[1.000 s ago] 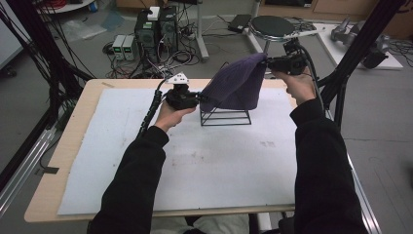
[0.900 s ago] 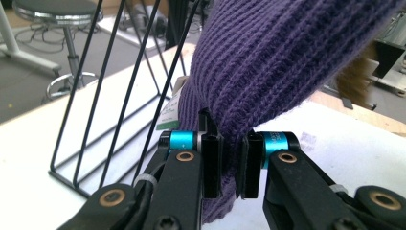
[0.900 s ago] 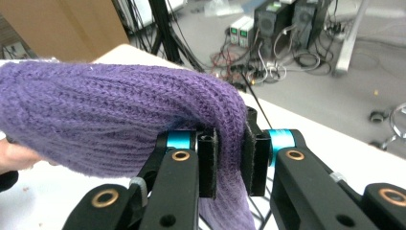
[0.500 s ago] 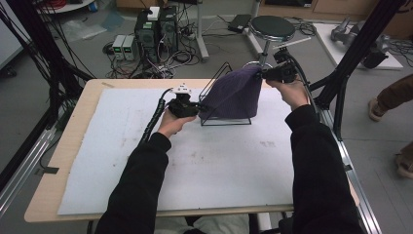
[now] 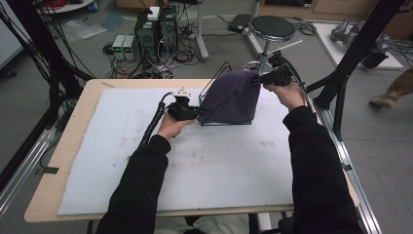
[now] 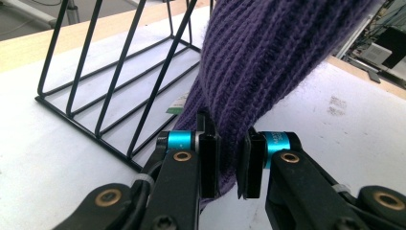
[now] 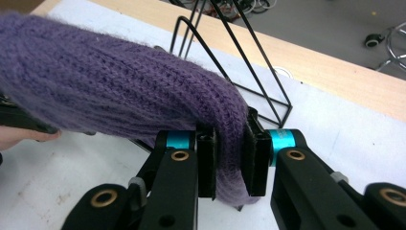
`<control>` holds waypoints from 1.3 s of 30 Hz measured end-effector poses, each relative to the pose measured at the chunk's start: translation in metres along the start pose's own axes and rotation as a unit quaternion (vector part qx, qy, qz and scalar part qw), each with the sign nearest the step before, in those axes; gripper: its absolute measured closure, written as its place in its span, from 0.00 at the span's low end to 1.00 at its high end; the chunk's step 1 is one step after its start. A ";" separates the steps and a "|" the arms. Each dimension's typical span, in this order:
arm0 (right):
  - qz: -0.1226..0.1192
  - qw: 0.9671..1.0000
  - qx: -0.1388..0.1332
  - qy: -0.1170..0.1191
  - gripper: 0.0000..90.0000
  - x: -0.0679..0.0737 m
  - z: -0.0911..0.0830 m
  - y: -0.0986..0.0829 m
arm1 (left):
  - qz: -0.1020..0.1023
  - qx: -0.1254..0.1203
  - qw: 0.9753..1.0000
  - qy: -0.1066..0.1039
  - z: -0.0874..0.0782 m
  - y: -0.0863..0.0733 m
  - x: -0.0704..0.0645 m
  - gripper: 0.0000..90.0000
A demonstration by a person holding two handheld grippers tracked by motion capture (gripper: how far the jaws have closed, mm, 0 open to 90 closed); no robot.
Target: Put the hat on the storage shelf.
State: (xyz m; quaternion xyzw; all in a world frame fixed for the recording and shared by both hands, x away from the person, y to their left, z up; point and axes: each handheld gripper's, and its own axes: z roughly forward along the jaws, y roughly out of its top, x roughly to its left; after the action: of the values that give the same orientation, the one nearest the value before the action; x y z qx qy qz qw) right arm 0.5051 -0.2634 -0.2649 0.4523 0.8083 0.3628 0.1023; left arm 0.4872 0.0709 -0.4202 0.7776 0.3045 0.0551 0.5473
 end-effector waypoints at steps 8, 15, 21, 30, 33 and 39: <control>-0.002 1.000 0.000 -0.003 0.87 -0.001 0.000 0.000 | -0.001 0.000 1.000 0.000 -0.001 0.000 0.001 0.88; 0.004 1.000 0.013 0.008 0.64 -0.003 0.000 -0.001 | -0.017 0.001 1.000 -0.005 -0.002 0.000 0.004 0.73; 0.002 1.000 0.011 0.028 0.41 -0.008 -0.007 -0.003 | -0.018 -0.015 1.000 -0.015 -0.011 0.007 0.002 0.42; -0.035 0.994 -0.061 -0.083 0.11 0.003 -0.036 -0.009 | -0.003 -0.066 0.998 0.006 -0.051 0.033 -0.014 0.23; -0.007 0.992 -0.085 -0.097 0.11 0.004 -0.051 -0.011 | 0.014 -0.074 0.996 0.038 -0.071 0.040 -0.020 0.22; 0.026 0.979 -0.131 -0.151 0.11 0.008 -0.079 -0.033 | 0.030 -0.114 0.991 0.068 -0.119 0.039 -0.025 0.21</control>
State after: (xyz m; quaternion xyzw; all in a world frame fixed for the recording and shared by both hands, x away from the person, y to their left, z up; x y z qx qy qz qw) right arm 0.4393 -0.3072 -0.2294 0.5058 0.7169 0.3953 0.2721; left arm 0.4332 0.1468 -0.3323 0.7133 0.3095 0.1584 0.6085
